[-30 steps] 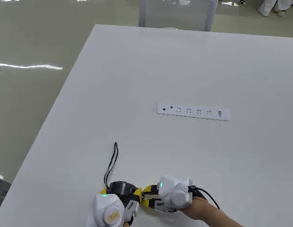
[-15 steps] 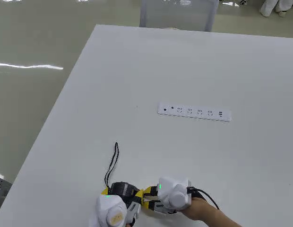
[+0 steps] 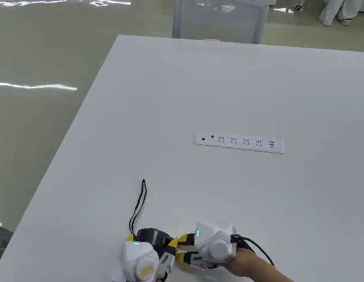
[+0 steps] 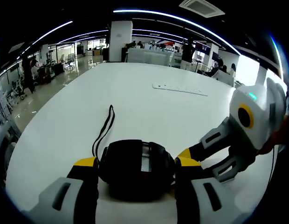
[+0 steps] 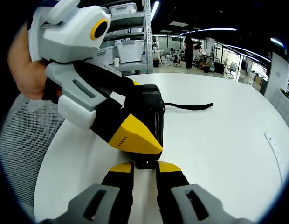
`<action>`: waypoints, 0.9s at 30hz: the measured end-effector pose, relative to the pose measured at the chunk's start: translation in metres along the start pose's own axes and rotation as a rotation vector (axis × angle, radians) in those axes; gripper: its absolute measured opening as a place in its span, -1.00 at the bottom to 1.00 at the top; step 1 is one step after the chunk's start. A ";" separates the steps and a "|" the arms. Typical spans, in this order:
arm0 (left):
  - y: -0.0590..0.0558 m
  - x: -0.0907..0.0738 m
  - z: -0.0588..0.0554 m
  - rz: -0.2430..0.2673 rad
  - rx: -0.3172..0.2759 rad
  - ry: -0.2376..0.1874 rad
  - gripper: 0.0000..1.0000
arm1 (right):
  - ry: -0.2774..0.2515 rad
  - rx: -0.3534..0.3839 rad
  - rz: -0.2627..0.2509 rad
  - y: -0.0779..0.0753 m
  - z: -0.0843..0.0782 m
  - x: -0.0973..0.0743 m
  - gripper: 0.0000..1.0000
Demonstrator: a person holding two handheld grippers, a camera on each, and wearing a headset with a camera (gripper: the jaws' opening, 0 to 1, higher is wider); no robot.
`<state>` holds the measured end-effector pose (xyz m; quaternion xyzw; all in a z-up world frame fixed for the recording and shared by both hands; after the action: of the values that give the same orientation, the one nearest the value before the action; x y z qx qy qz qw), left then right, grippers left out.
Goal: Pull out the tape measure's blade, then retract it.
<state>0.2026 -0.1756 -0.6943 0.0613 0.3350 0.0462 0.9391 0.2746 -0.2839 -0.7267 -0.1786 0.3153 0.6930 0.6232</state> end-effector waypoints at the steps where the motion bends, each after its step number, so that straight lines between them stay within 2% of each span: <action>1: 0.000 -0.001 0.001 -0.001 -0.001 -0.003 0.29 | 0.001 0.000 -0.002 0.001 0.000 0.000 -0.63; 4: 0.002 -0.001 0.002 -0.012 0.002 -0.004 0.29 | -0.004 0.003 -0.008 0.003 0.001 -0.002 -0.61; 10: 0.006 -0.006 0.006 -0.057 0.042 -0.017 0.31 | -0.006 0.006 -0.025 0.005 0.000 -0.009 -0.57; 13: 0.008 -0.007 0.007 -0.074 0.038 -0.022 0.31 | -0.007 0.010 -0.035 0.006 -0.002 -0.012 -0.56; 27: 0.013 -0.019 0.007 -0.153 0.068 -0.014 0.32 | -0.019 0.046 -0.090 0.017 -0.004 -0.034 -0.49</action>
<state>0.1915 -0.1657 -0.6755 0.0678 0.3337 -0.0376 0.9395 0.2626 -0.3124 -0.7041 -0.1715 0.3169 0.6587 0.6605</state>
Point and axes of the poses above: the centre of the closed fingertips' face, and the gripper's own axes: x roughly forward along the fingers, y roughly to its left, z roughly out of its top, the point moved 9 cm from there along -x, roughly backward along the fingers, and after that the axes turned 13 degrees about x, right-handed, at the moved point
